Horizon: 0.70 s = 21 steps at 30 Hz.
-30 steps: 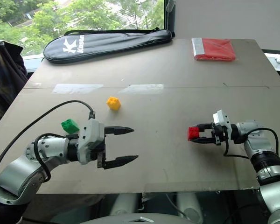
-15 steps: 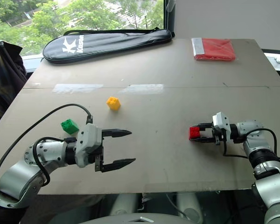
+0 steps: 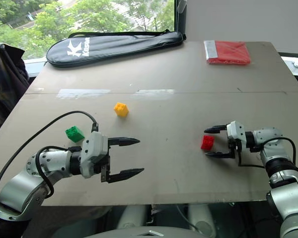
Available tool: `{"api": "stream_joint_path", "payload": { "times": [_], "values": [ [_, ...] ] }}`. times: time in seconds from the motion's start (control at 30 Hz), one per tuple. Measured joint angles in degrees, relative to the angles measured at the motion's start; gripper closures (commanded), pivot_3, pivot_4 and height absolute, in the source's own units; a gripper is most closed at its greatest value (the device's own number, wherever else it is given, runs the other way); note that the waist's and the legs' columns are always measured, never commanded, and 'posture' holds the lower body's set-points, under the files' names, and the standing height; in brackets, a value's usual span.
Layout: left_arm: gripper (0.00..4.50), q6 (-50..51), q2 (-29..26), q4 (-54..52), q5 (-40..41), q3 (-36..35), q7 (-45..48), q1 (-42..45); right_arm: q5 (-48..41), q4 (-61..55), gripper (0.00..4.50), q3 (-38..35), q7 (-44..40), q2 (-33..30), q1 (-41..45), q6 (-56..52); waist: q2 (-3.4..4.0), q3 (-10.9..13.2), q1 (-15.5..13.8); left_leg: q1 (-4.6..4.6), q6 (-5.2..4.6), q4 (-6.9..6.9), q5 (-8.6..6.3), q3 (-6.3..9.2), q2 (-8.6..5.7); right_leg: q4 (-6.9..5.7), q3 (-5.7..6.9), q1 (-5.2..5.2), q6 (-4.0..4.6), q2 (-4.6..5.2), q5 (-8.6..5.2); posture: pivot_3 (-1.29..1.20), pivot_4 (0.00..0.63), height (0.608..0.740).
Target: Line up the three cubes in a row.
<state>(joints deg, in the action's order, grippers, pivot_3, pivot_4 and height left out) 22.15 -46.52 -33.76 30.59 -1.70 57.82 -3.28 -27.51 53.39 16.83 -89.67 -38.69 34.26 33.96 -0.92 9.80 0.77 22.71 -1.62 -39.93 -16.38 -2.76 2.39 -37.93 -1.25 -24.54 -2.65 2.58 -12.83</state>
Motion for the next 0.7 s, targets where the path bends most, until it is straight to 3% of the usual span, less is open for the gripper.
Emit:
{"api": "stream_joint_path", "payload": {
  "times": [0.7],
  "values": [
    [0.00,-0.09,0.69,0.66,-0.20,1.20,-0.06,0.80,8.74,6.67,0.04,-8.83,-0.11,1.51,3.03,2.50,0.00,0.00,0.01,-0.01,0.00,-0.05,0.00,-0.02,-0.01,-0.02,0.00,0.03,0.00,0.00,0.01,0.00,0.150,0.708]
  ]
}}
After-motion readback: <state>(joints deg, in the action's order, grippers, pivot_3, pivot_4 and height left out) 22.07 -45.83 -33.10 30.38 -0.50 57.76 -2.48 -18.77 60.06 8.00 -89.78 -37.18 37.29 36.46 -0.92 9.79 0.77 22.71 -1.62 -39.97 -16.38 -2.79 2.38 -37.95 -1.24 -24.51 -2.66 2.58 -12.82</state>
